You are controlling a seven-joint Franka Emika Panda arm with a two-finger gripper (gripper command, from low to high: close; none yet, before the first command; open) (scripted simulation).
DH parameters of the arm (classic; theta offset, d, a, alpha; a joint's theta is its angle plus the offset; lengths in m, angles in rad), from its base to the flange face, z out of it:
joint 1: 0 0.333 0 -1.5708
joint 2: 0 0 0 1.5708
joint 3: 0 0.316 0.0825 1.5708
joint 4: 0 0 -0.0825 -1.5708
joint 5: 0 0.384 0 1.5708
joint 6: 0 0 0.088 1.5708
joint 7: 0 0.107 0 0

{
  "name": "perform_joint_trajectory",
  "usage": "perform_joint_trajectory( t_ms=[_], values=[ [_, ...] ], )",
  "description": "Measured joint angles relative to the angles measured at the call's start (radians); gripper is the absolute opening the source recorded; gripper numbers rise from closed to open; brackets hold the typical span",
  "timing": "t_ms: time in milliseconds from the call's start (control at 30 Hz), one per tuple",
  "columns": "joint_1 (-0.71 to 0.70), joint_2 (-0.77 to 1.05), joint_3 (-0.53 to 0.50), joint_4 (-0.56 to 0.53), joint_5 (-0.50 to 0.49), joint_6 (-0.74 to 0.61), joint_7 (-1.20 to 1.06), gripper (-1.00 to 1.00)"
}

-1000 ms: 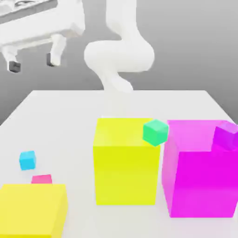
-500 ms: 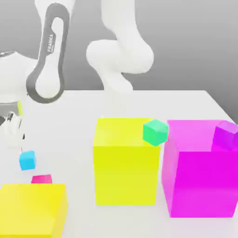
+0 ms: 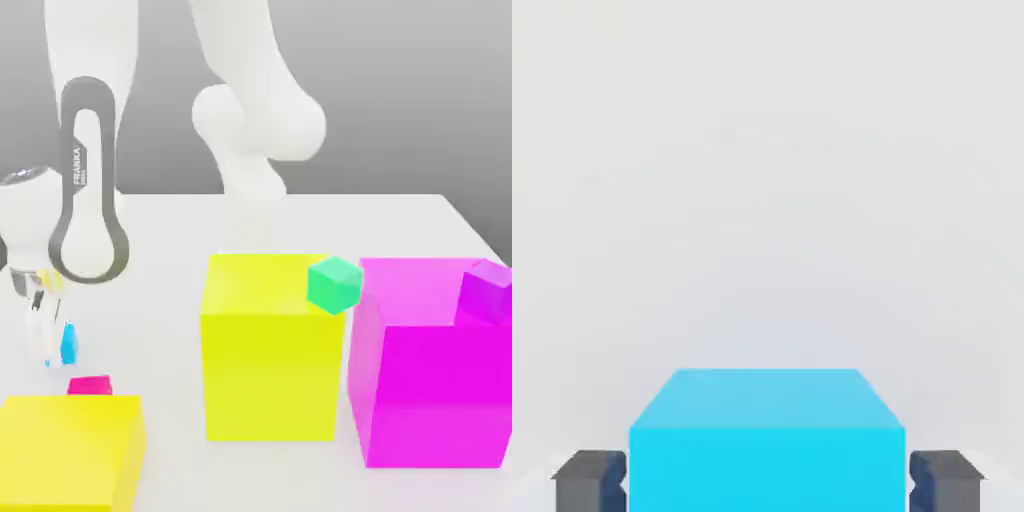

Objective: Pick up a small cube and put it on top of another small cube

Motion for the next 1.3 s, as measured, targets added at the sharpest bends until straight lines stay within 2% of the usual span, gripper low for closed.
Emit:
perform_joint_trajectory(
  t_ms=[67,133,300,500,600,900,1033,1200,1233,1300],
  values=[
    [-0.013,0.007,0.015,0.002,0.006,0.006,-0.004,-1.00],
    [0.015,-0.012,-0.019,-0.003,-0.019,-0.008,0.014,-1.00],
    [0.131,-0.107,-0.167,-0.029,-0.157,-0.073,0.118,-1.00],
    [0.193,-0.228,-0.274,-0.065,-0.357,-0.153,0.270,-1.00],
    [0.217,-0.262,-0.251,-0.059,-0.394,-0.195,0.199,-1.00],
    [0.341,-0.332,-0.142,0.000,-0.477,-0.320,-0.235,-1.00],
    [0.415,-0.354,-0.125,0.025,-0.527,-0.360,-0.405,-1.00],
    [0.406,-0.202,-0.090,0.038,-0.410,-0.228,-0.527,-1.00],
    [0.391,-0.172,-0.072,0.040,-0.388,-0.201,-0.543,1.00],
    [0.391,-0.172,-0.072,0.040,-0.388,-0.201,-0.543,1.00]
  ],
)
